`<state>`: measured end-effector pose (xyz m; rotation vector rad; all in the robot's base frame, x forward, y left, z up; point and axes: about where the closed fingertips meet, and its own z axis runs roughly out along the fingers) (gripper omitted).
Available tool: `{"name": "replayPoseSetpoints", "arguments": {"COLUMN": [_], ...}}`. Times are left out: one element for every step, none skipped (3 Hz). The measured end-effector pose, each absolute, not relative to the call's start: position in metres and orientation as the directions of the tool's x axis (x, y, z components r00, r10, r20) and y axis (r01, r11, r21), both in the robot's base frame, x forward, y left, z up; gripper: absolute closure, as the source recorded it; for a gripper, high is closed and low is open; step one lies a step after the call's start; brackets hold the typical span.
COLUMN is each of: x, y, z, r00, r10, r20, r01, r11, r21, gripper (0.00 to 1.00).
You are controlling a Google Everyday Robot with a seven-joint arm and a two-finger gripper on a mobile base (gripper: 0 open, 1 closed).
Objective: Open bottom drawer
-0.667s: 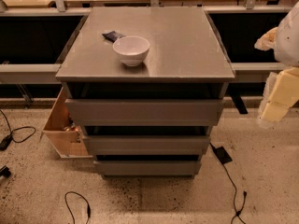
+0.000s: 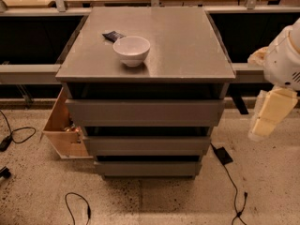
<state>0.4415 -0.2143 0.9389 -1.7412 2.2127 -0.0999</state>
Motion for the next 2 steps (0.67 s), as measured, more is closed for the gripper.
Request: {"name": "replayPoseSetpoints", "arguments": {"x": [0.442, 0.456], "y": [-0.222, -0.231], "z": [0.876, 0.793], "r00": [-0.231, -0.233], "r10": [-0.955, -0.961], "r20": [-0.186, -0.148], "r01": [-0.928, -0.931], "r11": [0.274, 0.265], "r21": [-0.252, -0.252], "gripper": [0.00, 0.00]}}
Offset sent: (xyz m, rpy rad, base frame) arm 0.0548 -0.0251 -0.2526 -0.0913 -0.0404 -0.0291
